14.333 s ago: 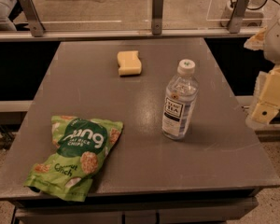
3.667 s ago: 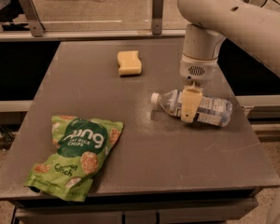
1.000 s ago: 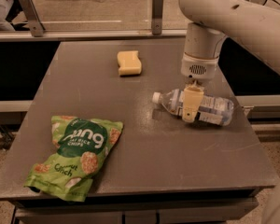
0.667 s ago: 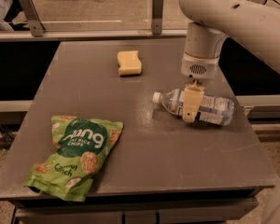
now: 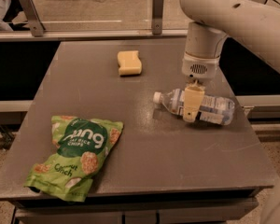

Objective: Knock blue plastic bottle over

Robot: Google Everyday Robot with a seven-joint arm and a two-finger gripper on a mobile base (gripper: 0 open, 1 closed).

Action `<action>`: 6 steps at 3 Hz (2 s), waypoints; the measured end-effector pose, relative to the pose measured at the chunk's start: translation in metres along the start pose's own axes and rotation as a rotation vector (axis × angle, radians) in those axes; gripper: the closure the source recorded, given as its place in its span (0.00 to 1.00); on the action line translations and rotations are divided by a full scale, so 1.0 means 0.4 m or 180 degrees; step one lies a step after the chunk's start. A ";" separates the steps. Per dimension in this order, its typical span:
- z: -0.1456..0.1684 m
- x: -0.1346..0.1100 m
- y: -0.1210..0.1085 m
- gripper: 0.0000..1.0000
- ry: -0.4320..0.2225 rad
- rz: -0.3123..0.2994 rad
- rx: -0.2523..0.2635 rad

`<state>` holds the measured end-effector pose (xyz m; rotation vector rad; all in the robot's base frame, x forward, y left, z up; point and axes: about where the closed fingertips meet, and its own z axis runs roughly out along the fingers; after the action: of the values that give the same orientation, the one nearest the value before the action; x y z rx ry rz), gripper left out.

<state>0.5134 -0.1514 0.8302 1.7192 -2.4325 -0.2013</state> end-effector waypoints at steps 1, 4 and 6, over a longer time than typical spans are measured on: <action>-0.001 0.001 0.000 0.42 0.0000 0.0001 0.0001; -0.005 0.002 0.001 0.32 -0.0001 0.0004 0.0002; -0.007 0.003 0.000 0.28 0.0000 0.0010 0.0003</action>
Offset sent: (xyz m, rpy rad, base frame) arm -0.0109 0.0027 0.0254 0.1455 -0.2003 0.1432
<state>0.5136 -0.1527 0.8331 1.7158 -2.4355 -0.1995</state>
